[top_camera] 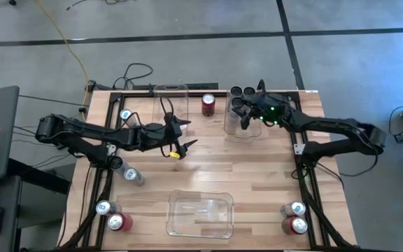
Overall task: Sort soda cans
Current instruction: Put the top white-blue soda can into the top right transparent bin
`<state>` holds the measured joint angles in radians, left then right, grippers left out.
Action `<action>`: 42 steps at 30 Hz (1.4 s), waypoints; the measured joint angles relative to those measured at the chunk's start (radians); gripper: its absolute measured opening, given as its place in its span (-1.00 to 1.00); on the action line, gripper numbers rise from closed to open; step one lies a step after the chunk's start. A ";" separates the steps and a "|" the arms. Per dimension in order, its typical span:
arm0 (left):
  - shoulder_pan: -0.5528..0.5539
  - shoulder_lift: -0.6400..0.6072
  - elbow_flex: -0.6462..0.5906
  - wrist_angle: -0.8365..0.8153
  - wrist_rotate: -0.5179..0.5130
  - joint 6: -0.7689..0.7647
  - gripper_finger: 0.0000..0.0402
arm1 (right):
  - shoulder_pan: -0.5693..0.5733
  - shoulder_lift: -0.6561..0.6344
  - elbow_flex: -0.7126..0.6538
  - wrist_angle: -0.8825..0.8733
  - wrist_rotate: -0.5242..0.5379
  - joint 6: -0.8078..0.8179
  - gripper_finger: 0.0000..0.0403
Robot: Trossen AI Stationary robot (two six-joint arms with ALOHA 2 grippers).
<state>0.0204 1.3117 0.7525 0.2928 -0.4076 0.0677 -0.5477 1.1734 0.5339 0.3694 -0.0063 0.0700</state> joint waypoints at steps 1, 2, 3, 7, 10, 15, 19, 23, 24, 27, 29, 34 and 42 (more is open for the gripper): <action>0.002 0.000 0.000 -0.001 0.000 0.000 0.87 | -0.003 0.021 0.000 0.019 0.001 -0.003 0.17; 0.003 0.000 0.000 -0.005 0.000 -0.001 0.87 | -0.008 0.041 0.000 0.037 0.000 -0.003 0.17; 0.004 0.000 0.000 -0.009 0.000 -0.001 0.87 | -0.014 0.059 0.000 0.055 0.000 -0.003 0.17; 0.004 0.000 0.000 -0.016 0.000 -0.001 0.87 | -0.033 0.128 0.001 0.092 0.001 -0.003 0.17; 0.004 0.000 0.000 -0.021 0.000 -0.001 0.87 | -0.045 0.154 0.001 0.098 0.000 -0.010 0.17; 0.004 0.000 0.000 -0.025 0.000 -0.001 0.87 | -0.057 0.166 0.001 0.115 -0.005 -0.016 0.17; 0.004 0.000 0.000 -0.026 0.000 -0.001 0.87 | -0.057 0.166 0.001 0.126 -0.008 -0.018 0.17; 0.004 0.000 0.000 -0.026 0.000 -0.003 0.87 | -0.056 0.166 0.001 0.124 -0.016 -0.011 0.25; 0.004 0.000 0.000 -0.026 0.000 -0.004 0.87 | -0.056 0.166 0.001 0.124 -0.021 -0.008 0.28; 0.004 0.000 0.000 -0.025 0.000 -0.004 0.87 | -0.055 0.169 0.001 0.125 -0.023 -0.002 0.36; 0.004 0.000 0.000 -0.025 0.000 -0.007 0.87 | -0.055 0.169 0.001 0.123 -0.023 0.008 0.41; 0.004 0.000 0.000 -0.025 0.000 -0.012 0.87 | -0.055 0.169 0.001 0.116 -0.023 0.008 0.49; 0.004 0.000 0.000 -0.025 0.000 -0.012 0.87 | -0.055 0.169 0.002 0.109 -0.022 0.008 0.52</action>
<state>0.0242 1.3117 0.7525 0.2676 -0.4076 0.0555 -0.6029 1.3422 0.5354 0.4783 -0.0284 0.0777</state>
